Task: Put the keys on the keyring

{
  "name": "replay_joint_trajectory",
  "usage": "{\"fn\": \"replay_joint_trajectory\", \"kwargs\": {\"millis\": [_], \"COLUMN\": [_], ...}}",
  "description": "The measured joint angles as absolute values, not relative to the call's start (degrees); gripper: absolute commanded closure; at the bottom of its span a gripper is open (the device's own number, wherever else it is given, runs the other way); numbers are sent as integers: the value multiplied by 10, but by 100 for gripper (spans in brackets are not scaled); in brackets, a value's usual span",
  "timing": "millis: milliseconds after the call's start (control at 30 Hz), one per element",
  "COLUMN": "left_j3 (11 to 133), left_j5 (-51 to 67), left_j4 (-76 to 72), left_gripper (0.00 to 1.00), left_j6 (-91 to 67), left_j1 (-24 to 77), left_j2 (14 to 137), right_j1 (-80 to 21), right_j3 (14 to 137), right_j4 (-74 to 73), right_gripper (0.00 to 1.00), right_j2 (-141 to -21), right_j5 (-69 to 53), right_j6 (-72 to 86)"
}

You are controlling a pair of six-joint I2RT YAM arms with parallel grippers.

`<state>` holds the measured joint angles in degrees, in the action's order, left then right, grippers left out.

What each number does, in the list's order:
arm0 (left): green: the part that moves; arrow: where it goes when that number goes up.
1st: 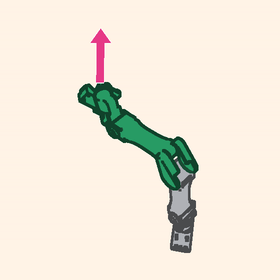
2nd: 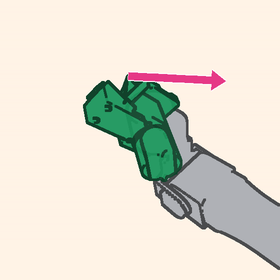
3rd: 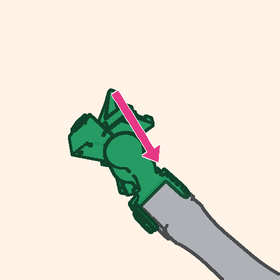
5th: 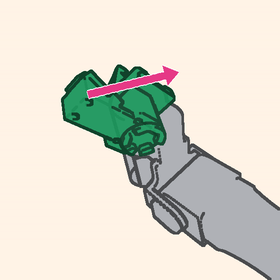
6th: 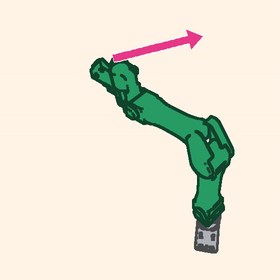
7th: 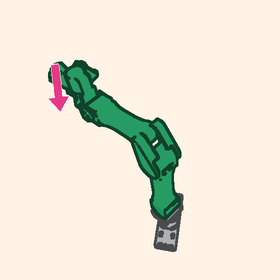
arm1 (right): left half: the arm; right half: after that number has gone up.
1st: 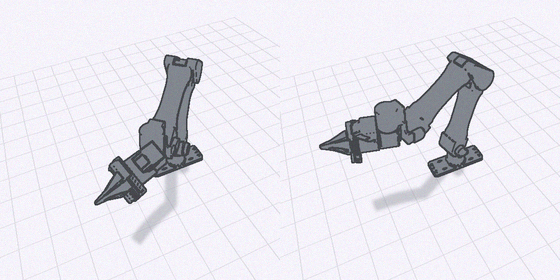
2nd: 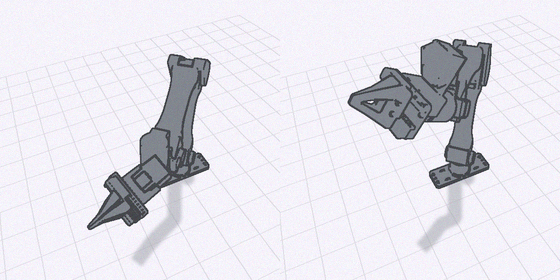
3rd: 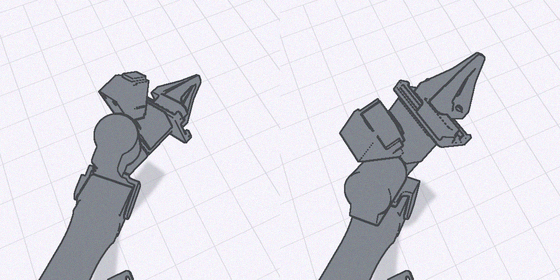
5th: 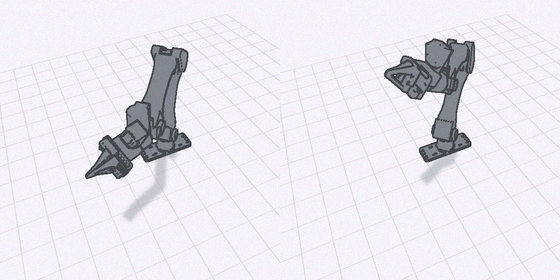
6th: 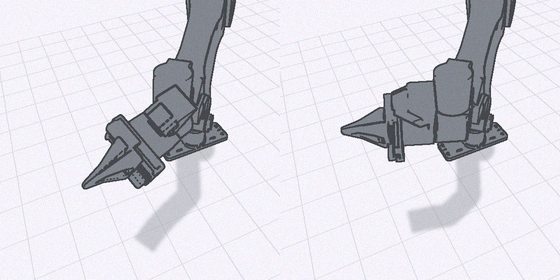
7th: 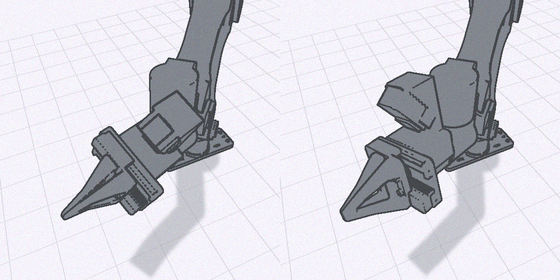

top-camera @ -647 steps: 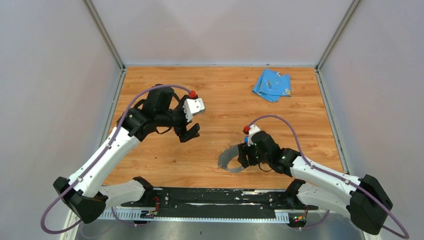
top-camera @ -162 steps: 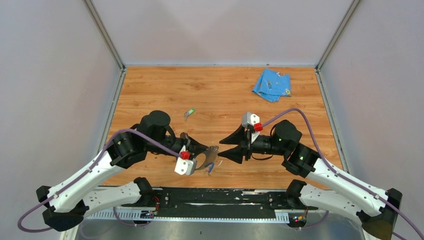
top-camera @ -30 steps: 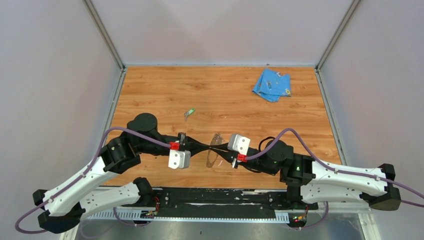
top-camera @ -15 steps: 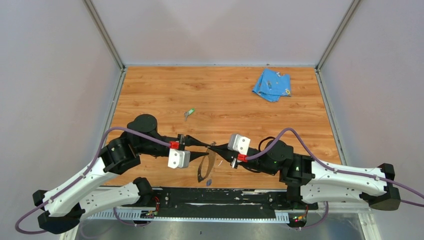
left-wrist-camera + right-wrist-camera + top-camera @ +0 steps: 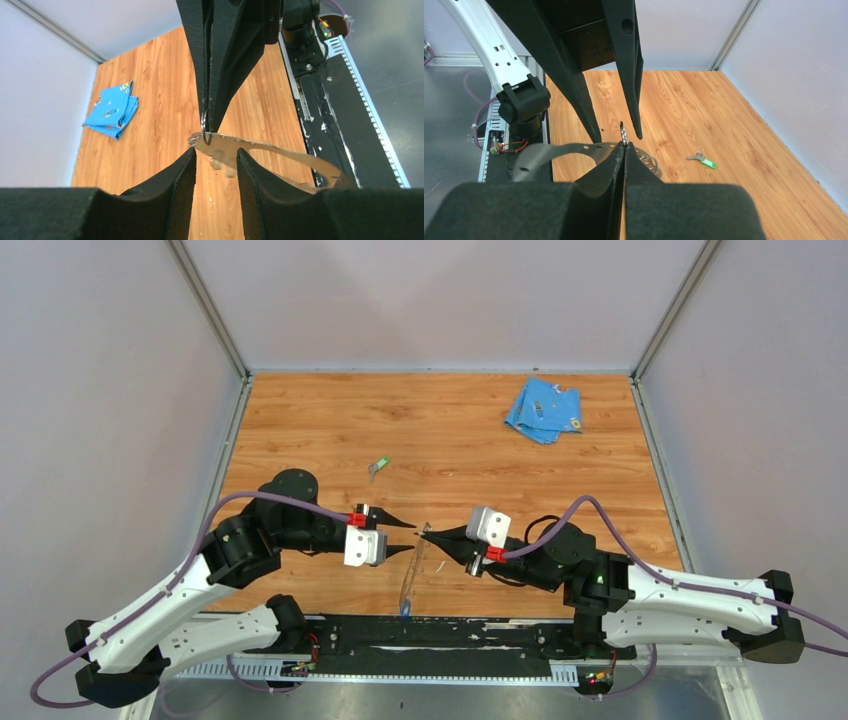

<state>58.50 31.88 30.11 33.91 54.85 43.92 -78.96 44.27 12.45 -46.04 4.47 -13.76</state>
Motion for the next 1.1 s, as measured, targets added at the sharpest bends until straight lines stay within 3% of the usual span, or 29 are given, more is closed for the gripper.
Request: {"fn": "replay_joint_trajectory", "kwargs": {"millis": [100, 400, 633, 700, 833, 1100], "left_j3": [586, 588, 589, 589, 589, 589], "left_j5": [318, 328, 335, 335, 335, 336], "left_j4": [300, 292, 284, 284, 284, 284], "left_gripper": [76, 73, 77, 80, 99, 100], "left_j6": [328, 309, 297, 295, 292, 290], "left_j1": [548, 548, 548, 548, 548, 548], "left_j2": [440, 445, 447, 448, 448, 448], "right_j1": [-790, -790, -790, -790, -790, -788], "right_j3": [443, 443, 443, 443, 443, 443], "right_j4": [124, 124, 123, 122, 119, 120], "right_gripper": [99, 100, 100, 100, 100, 99], "right_j2": [-460, -460, -462, -463, -463, -464], "right_j5": [42, 30, 26, 26, 26, 25], "right_j6": [-136, -133, -133, -133, -133, -133]}}
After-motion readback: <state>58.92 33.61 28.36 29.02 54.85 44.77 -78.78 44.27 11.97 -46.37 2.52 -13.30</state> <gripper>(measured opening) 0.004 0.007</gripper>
